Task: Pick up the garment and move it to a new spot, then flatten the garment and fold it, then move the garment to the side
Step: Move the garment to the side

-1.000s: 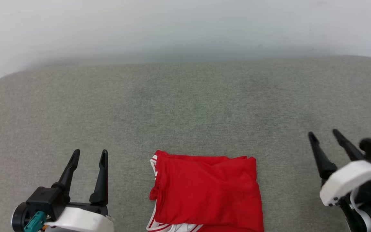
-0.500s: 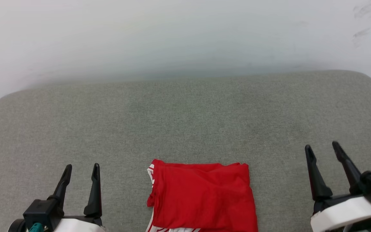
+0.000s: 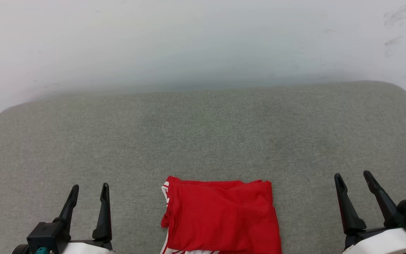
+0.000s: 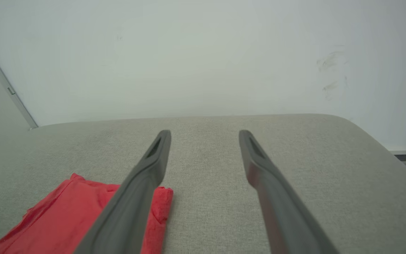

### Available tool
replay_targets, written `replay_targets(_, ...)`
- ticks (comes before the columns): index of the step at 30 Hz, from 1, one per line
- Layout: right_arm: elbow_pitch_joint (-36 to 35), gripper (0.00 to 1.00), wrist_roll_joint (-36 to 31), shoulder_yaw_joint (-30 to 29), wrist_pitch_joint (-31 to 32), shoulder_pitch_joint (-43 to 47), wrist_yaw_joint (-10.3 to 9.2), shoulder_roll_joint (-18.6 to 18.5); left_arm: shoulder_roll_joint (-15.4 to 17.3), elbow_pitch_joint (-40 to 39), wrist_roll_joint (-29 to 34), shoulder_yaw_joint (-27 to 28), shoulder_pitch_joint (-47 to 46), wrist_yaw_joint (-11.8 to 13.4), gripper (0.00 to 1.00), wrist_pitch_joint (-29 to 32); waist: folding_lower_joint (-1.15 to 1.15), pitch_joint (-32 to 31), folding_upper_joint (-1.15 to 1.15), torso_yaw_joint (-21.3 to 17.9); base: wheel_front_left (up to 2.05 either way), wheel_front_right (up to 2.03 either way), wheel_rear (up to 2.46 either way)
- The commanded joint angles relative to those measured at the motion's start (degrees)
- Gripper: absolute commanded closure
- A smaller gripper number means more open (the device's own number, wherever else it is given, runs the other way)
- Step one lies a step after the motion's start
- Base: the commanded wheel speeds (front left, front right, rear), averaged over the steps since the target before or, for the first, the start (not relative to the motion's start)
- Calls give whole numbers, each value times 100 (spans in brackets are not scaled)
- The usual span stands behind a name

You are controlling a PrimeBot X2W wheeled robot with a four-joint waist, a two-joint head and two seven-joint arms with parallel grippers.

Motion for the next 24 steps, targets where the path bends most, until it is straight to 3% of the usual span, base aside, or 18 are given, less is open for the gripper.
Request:
replay_targets(1, -16, 0, 75, -45, 54, 53, -2, 31, -32, 13, 15, 25, 27, -20, 0, -39, 0, 16, 0, 2, 0, 0, 0)
replay_targets(7, 228, 0, 775, -407, 446, 24, -1, 8, -95, -29, 76, 77, -95, -89, 0, -40, 0, 134, 0, 118, 0, 0, 0)
replay_targets(14, 851, 0, 1843, -877, 1550, -108, -1, -428, -277, -90, 174, 50, -367, -231, 0, -38, 0, 440, 0, 472, 0, 0, 0)
replay_targets(19, 1351, 0, 2663, -793, 2691, -261, -1, -677, -462, -73, 251, 0, -604, -415, 0, -33, 0, 701, 0, 804, 0, 0, 0)
replay_targets(24, 1611, 0, 3337, -543, 3288, -558, -1, -498, -607, -32, 335, -40, -855, -587, 0, -28, 0, 974, 0, 1111, 0, 0, 0)
